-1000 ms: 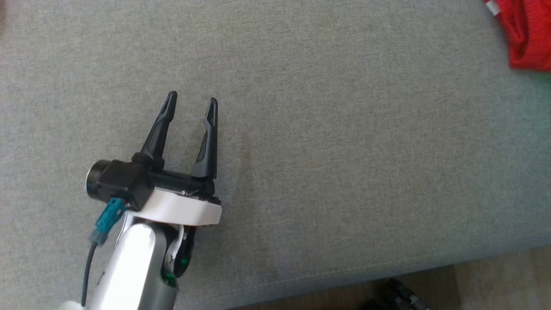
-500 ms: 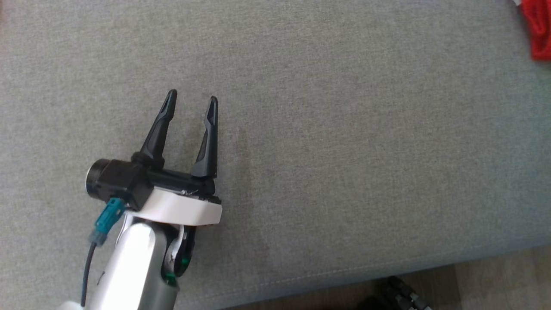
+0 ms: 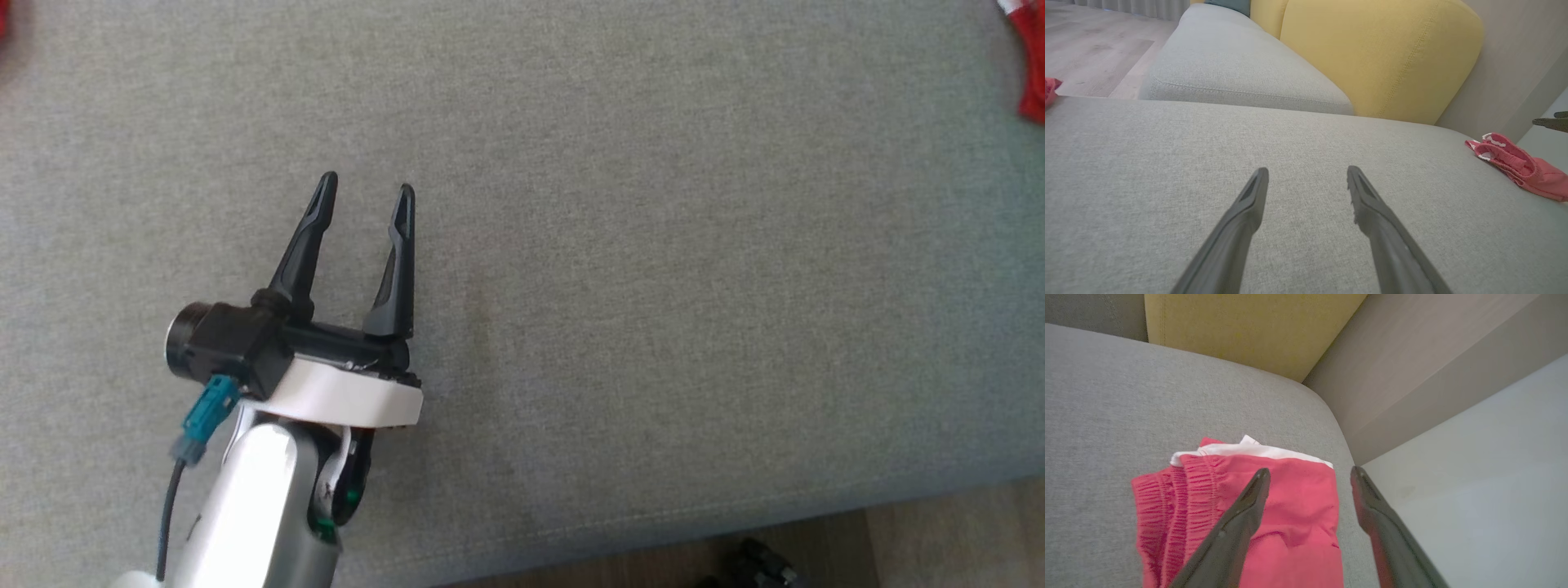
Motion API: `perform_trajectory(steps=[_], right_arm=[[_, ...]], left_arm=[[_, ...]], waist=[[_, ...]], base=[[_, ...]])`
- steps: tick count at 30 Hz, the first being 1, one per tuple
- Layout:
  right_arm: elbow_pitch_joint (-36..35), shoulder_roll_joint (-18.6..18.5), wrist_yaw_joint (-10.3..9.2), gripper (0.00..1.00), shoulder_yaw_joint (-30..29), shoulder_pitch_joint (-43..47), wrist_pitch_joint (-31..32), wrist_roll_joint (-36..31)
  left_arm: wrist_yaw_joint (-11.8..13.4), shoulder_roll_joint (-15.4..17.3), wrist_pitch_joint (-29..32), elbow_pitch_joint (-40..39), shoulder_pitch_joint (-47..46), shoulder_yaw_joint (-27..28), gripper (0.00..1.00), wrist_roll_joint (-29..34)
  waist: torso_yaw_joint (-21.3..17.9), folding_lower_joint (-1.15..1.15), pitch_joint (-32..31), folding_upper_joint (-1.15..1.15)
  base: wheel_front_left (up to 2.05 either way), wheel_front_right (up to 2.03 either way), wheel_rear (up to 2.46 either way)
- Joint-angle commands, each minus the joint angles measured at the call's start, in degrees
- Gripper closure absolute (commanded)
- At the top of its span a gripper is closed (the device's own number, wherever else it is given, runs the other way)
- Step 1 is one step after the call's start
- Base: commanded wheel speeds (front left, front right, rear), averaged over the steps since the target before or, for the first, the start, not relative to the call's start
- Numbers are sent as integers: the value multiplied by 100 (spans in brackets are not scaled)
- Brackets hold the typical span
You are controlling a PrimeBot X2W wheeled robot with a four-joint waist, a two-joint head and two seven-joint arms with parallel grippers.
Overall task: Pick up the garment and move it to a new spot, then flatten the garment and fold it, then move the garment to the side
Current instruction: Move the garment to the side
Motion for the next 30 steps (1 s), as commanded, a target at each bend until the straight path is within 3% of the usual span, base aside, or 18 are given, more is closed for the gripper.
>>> perform_trajectory(steps=[1,7,15,23,30], right_arm=[[-203,45,37,0,55,-2,-158,4],[-111,316,37,0,338,-2,-591,198],[82,966,37,0,1172,340,-1619,1102],[-242,1620,37,0,1971,1403,-2344,2068],[-1085,1938,37,0,2174,2761,-2643,2568]], left_arm=[[5,-17,-69,-171,-60,165,0,-21],[27,-23,-69,-138,-4,247,0,-39],[164,-33,-69,32,320,573,0,-194],[372,-40,-69,264,1027,886,0,-398],[473,-42,-69,403,1561,1066,0,-488]], waist=[[18,0,-82,0],[55,0,-366,0],[283,0,-1263,0],[505,0,-2153,0],[675,0,-2680,0]], base=[[0,0,0],[0,0,0],[0,0,0],[0,0,0],[0,0,0]])
